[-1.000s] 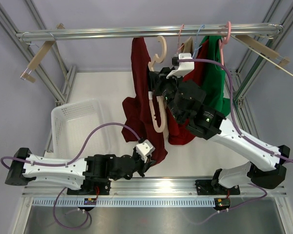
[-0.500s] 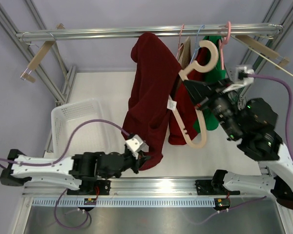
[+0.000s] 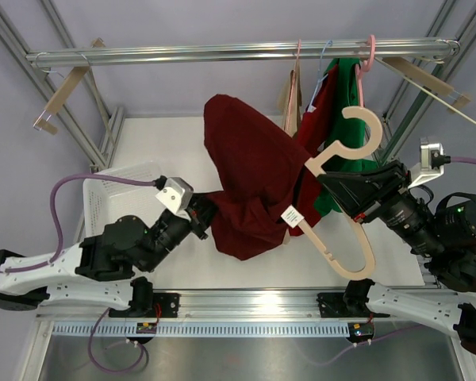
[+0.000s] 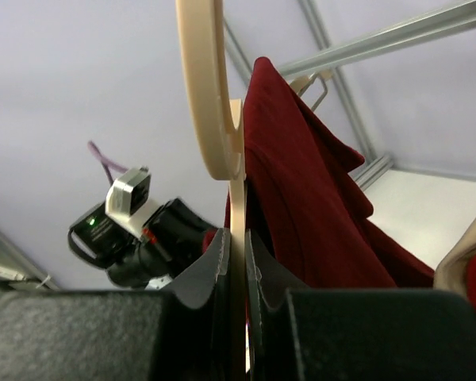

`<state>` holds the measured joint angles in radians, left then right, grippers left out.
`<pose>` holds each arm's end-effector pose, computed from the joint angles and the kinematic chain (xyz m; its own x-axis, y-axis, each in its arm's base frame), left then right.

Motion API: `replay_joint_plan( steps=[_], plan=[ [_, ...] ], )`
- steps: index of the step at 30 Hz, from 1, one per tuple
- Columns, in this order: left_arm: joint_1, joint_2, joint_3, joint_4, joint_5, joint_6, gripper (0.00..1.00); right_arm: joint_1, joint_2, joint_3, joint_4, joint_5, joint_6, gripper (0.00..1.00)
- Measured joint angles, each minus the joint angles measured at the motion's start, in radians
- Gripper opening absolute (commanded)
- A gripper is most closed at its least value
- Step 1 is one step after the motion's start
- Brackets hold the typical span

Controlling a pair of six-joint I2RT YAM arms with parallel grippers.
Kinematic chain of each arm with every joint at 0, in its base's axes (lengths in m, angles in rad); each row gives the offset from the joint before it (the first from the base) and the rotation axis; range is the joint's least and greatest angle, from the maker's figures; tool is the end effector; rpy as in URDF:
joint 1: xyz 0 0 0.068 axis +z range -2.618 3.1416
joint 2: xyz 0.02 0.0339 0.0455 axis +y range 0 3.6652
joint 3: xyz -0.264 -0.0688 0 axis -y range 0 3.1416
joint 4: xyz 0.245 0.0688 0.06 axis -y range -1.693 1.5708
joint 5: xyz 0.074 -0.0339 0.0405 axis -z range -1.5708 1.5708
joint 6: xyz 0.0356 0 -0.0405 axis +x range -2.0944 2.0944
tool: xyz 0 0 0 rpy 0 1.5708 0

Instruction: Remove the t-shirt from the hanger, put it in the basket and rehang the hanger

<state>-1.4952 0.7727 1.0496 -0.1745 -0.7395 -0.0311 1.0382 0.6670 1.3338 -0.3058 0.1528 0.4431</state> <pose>0.0353 -0.1478 0.4327 -0.0136 -0.1244 -0.9921 0.6860 0.7208 -0.0998 0.0403 0.0577 0.5141 -0.1720 0.5427 -0.8221 -0.7808 0.4338 0.4497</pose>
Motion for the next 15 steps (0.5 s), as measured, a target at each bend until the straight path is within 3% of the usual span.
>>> replay_joint_plan(
  steps=[1, 2, 3, 7, 8, 9, 11, 12, 14, 15],
  plan=[
    [0.019, 0.006, -0.005, 0.016, 0.013, 0.016, 0.28, 0.0, -0.004, -0.006, -0.006, -0.018, 0.007, 0.0],
    [0.047, 0.016, -0.011, 0.033, 0.04, 0.028, 0.54, 0.0, -0.012, -0.015, -0.015, -0.047, 0.016, 0.0],
    [0.069, 0.023, -0.016, 0.045, 0.063, 0.036, 0.66, 0.0, -0.016, -0.017, -0.018, -0.056, 0.02, 0.0],
    [0.189, 0.053, -0.047, 0.084, 0.167, 0.035, 0.87, 0.0, -0.039, -0.019, -0.021, -0.151, 0.05, 0.0],
    [0.222, 0.065, -0.047, 0.093, 0.182, 0.035, 0.97, 0.0, -0.043, -0.019, -0.02, -0.179, 0.059, 0.0],
    [0.248, 0.076, -0.046, 0.1, 0.196, 0.038, 0.99, -0.001, -0.045, -0.018, -0.019, -0.203, 0.066, 0.0],
    [0.298, 0.1, -0.045, 0.106, 0.215, 0.034, 0.98, -0.001, -0.045, -0.018, -0.017, -0.237, 0.079, 0.0],
    [0.311, 0.111, -0.043, 0.109, 0.22, 0.034, 0.92, -0.002, -0.045, -0.018, -0.018, -0.247, 0.082, 0.0],
    [0.322, 0.132, -0.039, 0.121, 0.234, 0.034, 0.67, -0.003, -0.047, -0.018, -0.018, -0.253, 0.089, 0.0],
    [0.323, 0.139, -0.037, 0.124, 0.243, 0.035, 0.33, -0.004, -0.05, -0.018, -0.021, -0.253, 0.091, 0.0]
  ],
)
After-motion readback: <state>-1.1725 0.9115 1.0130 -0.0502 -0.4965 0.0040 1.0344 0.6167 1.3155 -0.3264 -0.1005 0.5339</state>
